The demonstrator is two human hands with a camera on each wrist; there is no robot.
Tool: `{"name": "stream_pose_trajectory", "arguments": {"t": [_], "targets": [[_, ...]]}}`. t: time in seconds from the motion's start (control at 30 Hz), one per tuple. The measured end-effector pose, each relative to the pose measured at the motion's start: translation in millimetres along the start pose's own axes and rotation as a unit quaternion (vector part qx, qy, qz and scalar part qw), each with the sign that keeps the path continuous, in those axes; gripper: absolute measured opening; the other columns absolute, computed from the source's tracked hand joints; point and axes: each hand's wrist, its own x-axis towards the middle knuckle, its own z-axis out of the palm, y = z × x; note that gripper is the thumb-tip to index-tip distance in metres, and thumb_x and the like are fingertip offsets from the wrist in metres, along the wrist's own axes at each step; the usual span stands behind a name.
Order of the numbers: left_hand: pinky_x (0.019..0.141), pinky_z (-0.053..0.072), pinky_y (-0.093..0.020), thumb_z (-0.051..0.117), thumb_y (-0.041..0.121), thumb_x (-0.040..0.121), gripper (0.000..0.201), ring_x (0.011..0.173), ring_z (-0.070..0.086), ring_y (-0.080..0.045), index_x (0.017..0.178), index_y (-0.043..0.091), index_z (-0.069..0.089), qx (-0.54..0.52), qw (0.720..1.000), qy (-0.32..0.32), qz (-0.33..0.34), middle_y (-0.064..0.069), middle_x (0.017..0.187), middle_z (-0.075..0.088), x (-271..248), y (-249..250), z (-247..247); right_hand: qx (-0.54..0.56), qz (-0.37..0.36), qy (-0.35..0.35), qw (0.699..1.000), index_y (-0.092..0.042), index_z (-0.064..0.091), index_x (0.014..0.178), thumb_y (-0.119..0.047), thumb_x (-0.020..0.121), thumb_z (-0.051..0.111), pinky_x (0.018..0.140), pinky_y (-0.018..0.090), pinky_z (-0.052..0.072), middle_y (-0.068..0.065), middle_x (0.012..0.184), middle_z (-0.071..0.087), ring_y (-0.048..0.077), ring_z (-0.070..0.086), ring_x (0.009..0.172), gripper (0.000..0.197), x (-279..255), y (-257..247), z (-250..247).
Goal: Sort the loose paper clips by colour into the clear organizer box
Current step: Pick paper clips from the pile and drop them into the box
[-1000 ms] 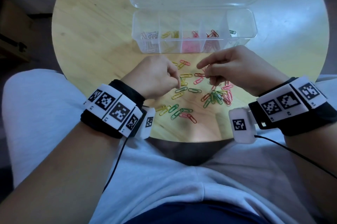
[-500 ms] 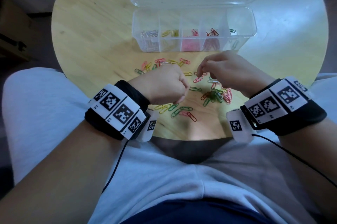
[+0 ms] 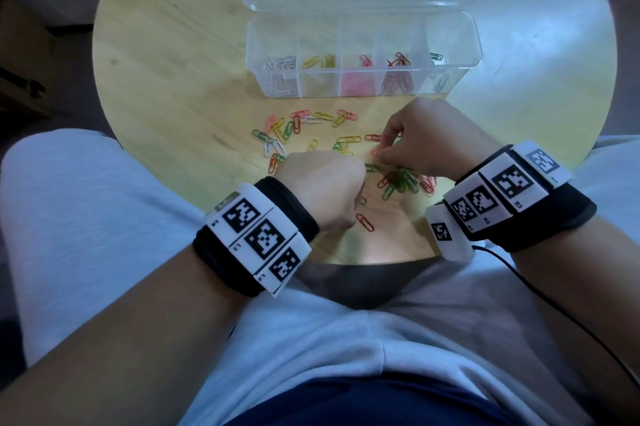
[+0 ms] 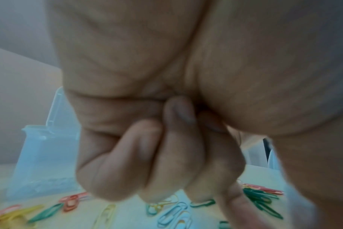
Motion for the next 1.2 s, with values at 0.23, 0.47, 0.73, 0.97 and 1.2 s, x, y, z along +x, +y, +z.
{"name": "stream_pose_trajectory", "arguments": {"t": [0.23,0.47,0.73,0.97,1.2], "targets": [[0.065,0.045,-0.034,0.066,0.03,0.082,0.01,0.078,0.059,-0.024,0.089,0.024,0.063,0.005,1.0,0.017,-0.018,0.002,0.084,0.062,1,1,-1,-0.017,0.007,-0.005,1.0,-0.028,0.064,0.067,-0.034,0.076,0.077,0.047,0.024,0.031,-0.007,0.065,0.056,0.006,0.05,0.059,0.017,-1,-3,1],[0.063,0.045,-0.033,0.066,0.032,0.079,0.011,0.076,0.06,-0.023,0.081,0.023,0.061,0.009,1.0,0.012,-0.015,0.003,0.079,0.062,4,3,0,-0.013,0.009,-0.023,1.0,-0.026,0.062,0.064,-0.031,0.076,0.076,0.046,0.023,0.031,-0.005,0.061,0.056,0.007,0.05,0.054,0.02,-3,-5,2],[0.062,0.049,-0.031,0.058,0.034,0.077,0.02,0.07,0.06,-0.021,0.075,0.014,0.06,-0.075,0.997,-0.012,-0.005,0.0,0.072,0.064,6,-13,-2,0.072,0.0,-0.029,0.997,-0.016,0.067,0.063,-0.026,0.075,0.069,0.049,0.023,0.038,0.0,0.063,0.064,0.01,0.053,0.054,0.016,-6,1,-2],[0.053,0.024,-0.033,0.034,0.019,0.092,0.028,0.051,0.026,-0.018,0.064,0.015,0.036,-0.389,0.921,0.027,0.015,0.001,0.053,0.034,16,-45,-17,0.343,0.046,-0.089,0.934,-0.007,0.053,0.067,-0.013,0.083,0.054,0.042,0.021,0.023,0.001,0.053,0.039,0.015,0.028,0.043,0.017,-4,10,-16],[0.052,0.01,-0.03,0.038,-0.001,0.089,0.036,0.045,0.019,-0.013,0.058,0.016,0.032,-0.611,0.791,-0.016,-0.021,0.0,0.047,0.032,21,-42,-21,0.561,0.065,-0.158,0.81,-0.015,0.032,0.075,-0.007,0.084,0.028,0.039,0.016,0.017,0.011,0.052,0.046,0.014,0.025,0.036,0.013,-5,4,-18]]}}
